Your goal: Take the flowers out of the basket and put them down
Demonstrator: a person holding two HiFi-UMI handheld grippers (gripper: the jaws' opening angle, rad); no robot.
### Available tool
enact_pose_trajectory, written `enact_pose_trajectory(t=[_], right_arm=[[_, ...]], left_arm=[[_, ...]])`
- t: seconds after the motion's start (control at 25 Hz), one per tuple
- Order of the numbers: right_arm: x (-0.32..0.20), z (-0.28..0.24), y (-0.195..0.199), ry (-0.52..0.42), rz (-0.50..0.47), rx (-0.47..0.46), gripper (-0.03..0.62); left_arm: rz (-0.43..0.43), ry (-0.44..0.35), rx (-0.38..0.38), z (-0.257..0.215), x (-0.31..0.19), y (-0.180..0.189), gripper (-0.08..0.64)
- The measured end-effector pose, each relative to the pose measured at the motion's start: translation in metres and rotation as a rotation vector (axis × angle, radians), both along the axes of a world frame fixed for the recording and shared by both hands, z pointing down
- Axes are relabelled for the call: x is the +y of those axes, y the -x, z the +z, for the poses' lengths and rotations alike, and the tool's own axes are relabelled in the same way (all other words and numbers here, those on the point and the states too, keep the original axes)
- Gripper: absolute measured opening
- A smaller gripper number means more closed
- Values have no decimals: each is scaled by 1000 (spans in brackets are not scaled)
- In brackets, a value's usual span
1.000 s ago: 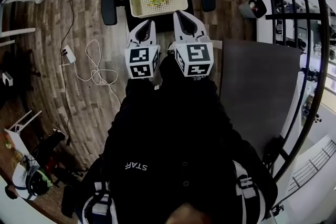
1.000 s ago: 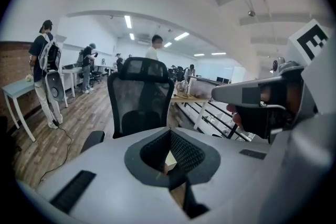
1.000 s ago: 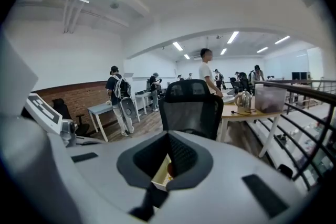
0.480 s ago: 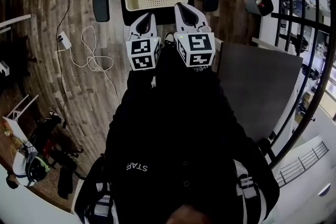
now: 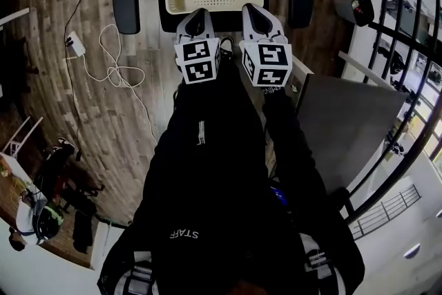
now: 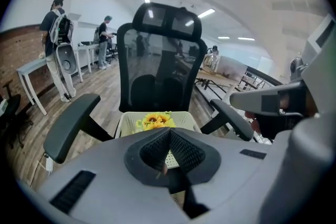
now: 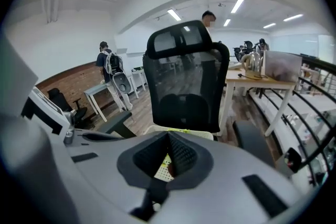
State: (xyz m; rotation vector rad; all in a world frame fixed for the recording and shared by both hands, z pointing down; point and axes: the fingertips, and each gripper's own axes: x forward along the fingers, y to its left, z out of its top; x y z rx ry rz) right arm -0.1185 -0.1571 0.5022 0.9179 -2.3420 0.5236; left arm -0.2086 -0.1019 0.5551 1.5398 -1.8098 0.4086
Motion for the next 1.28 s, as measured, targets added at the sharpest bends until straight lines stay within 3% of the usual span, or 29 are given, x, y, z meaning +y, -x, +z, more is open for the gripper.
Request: enact_pose_trajectory(t=[0.2, 0.48, 0.8, 1.0, 1.12, 1.28], right_arm=[[-38, 79, 8, 13, 42, 10, 12], [-61, 145, 13, 24, 76, 9, 12], [-75, 186, 10, 28, 77, 41, 12], [-80, 192, 9, 43, 74, 46, 12], [-84, 198, 12, 56, 67, 48, 12], [-89, 211, 16, 77, 65, 51, 12]], left_arm=[[-14, 21, 19, 73, -31, 10, 3], [-39, 73, 66, 144, -46, 15, 3], [-51, 120, 59, 184, -51, 15, 14], [-44, 181, 85, 200, -56, 14, 136], [-40, 223, 94, 212, -60, 16, 248], [-33, 241, 98, 222, -65, 16, 332]])
